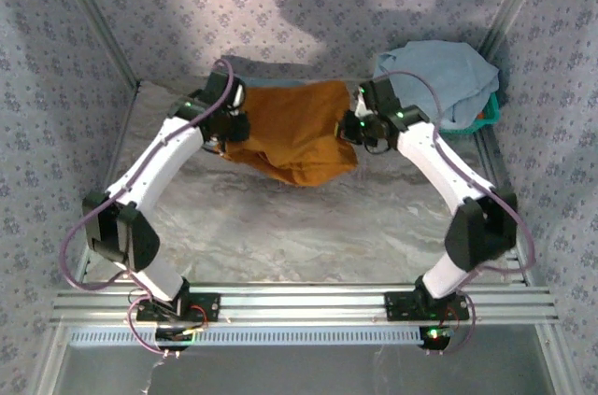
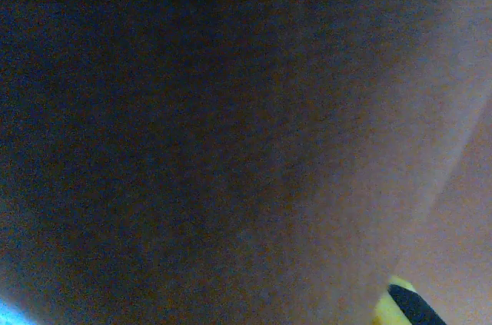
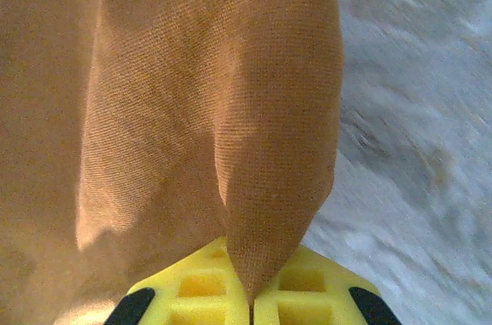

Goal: Fold and stack the trousers

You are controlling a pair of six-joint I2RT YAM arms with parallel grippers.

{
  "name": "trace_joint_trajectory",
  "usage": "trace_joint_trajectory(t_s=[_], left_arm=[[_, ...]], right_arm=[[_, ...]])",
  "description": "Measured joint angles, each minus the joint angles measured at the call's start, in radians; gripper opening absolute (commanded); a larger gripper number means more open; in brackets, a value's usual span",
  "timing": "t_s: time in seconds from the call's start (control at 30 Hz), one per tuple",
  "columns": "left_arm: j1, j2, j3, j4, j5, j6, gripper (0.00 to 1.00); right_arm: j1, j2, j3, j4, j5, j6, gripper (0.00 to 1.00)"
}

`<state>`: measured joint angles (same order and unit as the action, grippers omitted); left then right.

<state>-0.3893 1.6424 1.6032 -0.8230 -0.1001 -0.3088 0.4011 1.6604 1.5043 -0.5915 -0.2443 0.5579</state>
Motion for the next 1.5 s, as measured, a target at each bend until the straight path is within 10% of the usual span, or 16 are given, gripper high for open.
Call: trace_joint_trajectory(t_s=[0.53,0.9,1.23,1.5], left_arm=[[0.297,0.555,0.529,0.084,0.121,0.197,0.00],[0.354,0.787,0.782,-0.027,0.238,0.240,0.00],[0.418,0.847,0.795,0.007,0.309,0.236,0.99],[0.433,0.797,0.705,0.018,0.269,0.244,1.00]], right_arm=[[0.018,0.797,0.945,-0.074,-0.043,0.005,0.00],[0.006,0.937,1.028,-0.084,-0.091,0.046,0.00],[-0.035,0.993,1.040,-0.101,-0.146,0.074,0.48],[-0.035,0.894,0.912,-0.131,-0.099,0.023,0.56]])
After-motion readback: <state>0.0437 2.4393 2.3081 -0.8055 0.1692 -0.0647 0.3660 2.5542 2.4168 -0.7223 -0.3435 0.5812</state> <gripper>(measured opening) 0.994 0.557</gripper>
